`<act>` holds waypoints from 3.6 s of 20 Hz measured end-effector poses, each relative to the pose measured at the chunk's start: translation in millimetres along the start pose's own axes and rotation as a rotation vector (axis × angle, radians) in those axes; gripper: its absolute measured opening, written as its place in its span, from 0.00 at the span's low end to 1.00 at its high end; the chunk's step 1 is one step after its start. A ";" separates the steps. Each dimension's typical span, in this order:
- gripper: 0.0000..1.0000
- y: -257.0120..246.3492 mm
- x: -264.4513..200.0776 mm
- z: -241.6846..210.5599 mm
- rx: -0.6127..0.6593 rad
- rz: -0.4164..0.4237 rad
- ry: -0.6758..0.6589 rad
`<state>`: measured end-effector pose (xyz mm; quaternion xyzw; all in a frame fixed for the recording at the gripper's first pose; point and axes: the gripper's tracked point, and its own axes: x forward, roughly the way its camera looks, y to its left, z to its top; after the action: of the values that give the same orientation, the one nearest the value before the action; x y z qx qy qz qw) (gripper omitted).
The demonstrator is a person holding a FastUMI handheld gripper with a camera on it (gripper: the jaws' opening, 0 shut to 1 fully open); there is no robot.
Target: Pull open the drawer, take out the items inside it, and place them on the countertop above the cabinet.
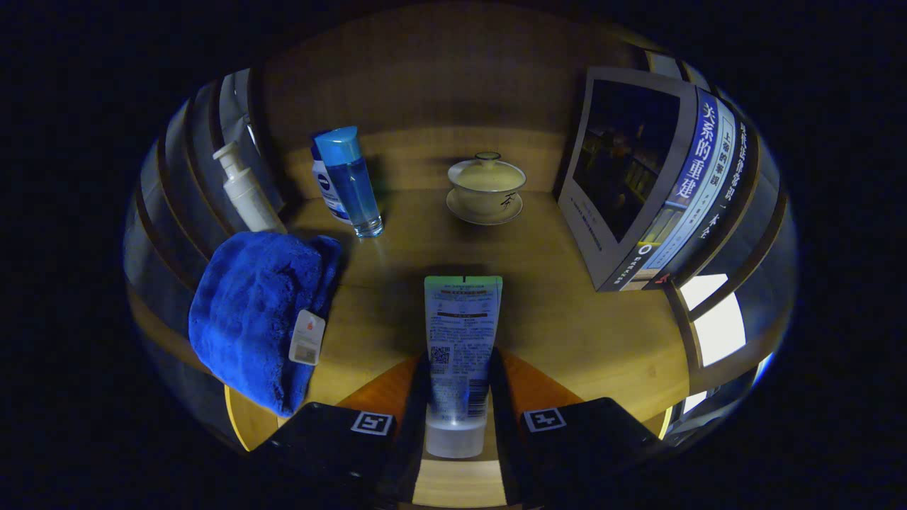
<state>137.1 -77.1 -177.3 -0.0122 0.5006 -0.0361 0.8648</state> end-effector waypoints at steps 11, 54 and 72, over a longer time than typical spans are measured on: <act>1.00 -5.5 -72.5 10.8 0.071 0.003 -0.209; 0.99 40.1 -151.9 -296.8 0.065 -0.004 -0.491; 0.98 44.0 -110.8 -220.5 0.042 -0.008 -0.534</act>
<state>-106.9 -21.6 -193.9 -0.0053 0.2537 -0.0453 0.9662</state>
